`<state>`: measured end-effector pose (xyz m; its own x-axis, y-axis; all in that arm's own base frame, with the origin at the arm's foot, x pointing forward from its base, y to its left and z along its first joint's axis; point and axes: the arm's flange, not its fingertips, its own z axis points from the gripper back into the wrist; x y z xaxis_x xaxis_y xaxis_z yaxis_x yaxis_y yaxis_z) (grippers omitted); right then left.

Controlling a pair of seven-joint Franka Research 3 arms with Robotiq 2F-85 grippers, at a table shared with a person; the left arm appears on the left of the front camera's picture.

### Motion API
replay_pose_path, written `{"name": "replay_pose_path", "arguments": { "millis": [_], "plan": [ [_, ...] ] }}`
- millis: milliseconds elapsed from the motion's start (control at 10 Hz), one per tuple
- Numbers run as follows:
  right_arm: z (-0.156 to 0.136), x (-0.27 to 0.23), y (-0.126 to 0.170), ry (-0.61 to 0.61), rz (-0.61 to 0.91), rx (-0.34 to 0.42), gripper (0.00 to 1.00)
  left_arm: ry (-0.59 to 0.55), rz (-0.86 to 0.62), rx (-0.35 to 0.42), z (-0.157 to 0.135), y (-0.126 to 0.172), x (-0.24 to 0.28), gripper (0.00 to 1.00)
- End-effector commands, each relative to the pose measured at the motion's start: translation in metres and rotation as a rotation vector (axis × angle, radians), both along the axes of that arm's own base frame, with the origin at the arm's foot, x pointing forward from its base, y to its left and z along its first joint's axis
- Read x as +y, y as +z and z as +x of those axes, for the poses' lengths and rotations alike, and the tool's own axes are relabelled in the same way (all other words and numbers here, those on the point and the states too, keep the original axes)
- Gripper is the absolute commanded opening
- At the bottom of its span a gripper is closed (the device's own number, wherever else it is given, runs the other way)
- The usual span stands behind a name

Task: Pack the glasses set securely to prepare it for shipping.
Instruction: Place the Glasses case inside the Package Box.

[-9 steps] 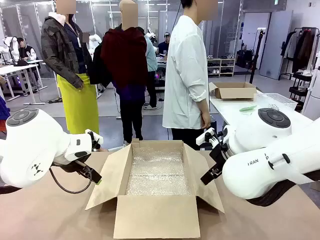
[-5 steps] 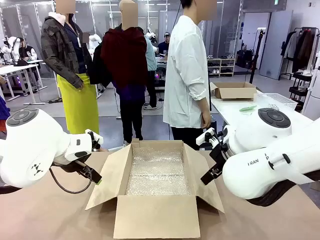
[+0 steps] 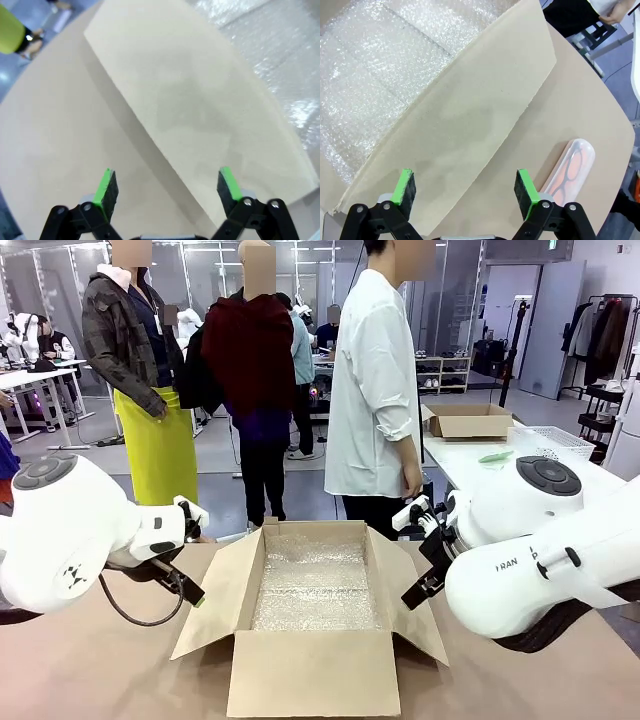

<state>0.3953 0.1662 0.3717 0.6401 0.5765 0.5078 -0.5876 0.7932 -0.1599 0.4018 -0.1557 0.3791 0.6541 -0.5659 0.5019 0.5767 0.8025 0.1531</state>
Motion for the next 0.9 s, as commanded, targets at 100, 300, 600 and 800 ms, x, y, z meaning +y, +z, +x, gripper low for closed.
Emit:
{"name": "replay_pose_path", "arguments": {
  "millis": [100,300,600,800],
  "plan": [
    [0.011,-0.017,0.056,-0.141,0.011,0.042,1.0,-0.221,-0.043,0.002,-0.029,0.069,0.013,1.0],
    [0.041,-0.042,0.076,-0.287,0.032,0.13,1.0,-0.37,-0.125,0.028,-0.063,0.098,0.03,1.0],
    [0.077,-0.083,0.071,-0.436,0.044,0.236,1.0,-0.472,-0.194,0.003,-0.102,0.11,0.042,1.0],
    [0.091,-0.1,0.059,-0.487,0.077,0.285,1.0,-0.485,-0.203,-0.008,-0.114,0.11,0.045,1.0]
  ]
}}
